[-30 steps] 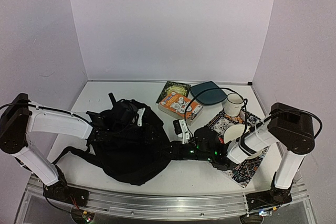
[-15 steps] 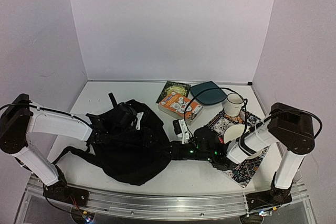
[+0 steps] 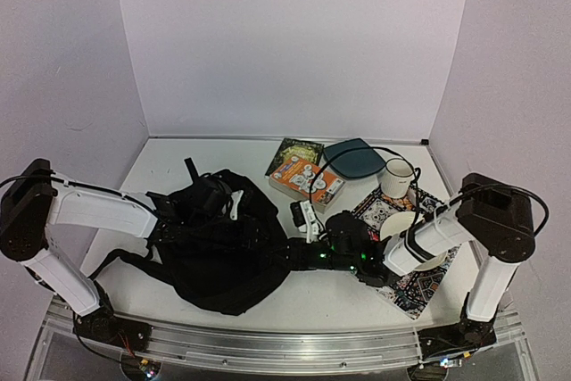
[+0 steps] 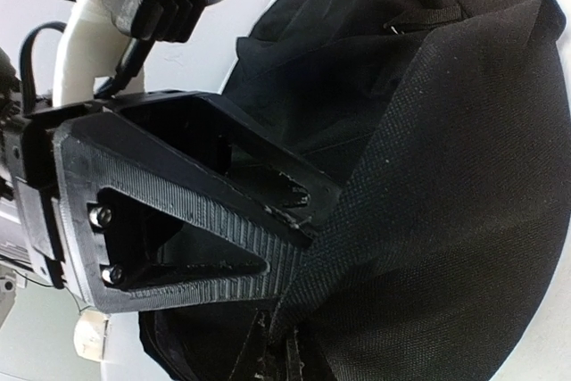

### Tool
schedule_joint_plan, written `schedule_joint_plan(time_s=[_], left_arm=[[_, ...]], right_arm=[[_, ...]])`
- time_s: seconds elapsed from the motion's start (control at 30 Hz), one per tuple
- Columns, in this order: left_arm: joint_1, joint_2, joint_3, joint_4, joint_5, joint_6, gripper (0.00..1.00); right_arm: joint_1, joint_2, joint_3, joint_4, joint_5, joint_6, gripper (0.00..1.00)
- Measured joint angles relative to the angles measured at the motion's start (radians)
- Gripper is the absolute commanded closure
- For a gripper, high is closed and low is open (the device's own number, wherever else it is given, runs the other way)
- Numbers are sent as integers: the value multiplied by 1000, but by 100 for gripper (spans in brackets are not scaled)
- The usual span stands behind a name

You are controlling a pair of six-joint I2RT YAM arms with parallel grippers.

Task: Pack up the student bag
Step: Pick up the largest pocket of the bag from the student bag.

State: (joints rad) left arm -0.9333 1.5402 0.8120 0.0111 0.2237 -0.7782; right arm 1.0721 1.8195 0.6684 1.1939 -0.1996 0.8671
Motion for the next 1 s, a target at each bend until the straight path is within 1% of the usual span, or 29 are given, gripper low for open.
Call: schedule_joint_plan(time_s=[0.13, 0.23, 0.37, 0.5, 0.57, 0.67, 0.83, 1.0], left_arm=[[2, 23, 25, -11, 10, 6, 65], [2, 63, 53, -2, 18, 18, 77], [-2, 111, 70, 18, 15, 31, 88], [-6, 157, 72, 22, -12, 48, 99], [-5, 176, 72, 15, -27, 55, 100], [0, 186, 72, 14, -49, 70, 100], [10, 186, 72, 14, -73, 81, 100], [32, 171, 67, -13, -110, 99, 100]], right_arm=[[0, -18, 30, -89, 4, -26, 100], [0, -29, 62, -175, 6, -49, 100], [0, -58, 89, -300, 30, -66, 89], [3, -122, 104, -417, 80, -70, 88], [6, -152, 115, -471, 103, -67, 88], [6, -178, 138, -564, 142, -58, 92], [6, -183, 177, -707, 209, -40, 93], [6, -183, 205, -812, 277, -10, 93]])
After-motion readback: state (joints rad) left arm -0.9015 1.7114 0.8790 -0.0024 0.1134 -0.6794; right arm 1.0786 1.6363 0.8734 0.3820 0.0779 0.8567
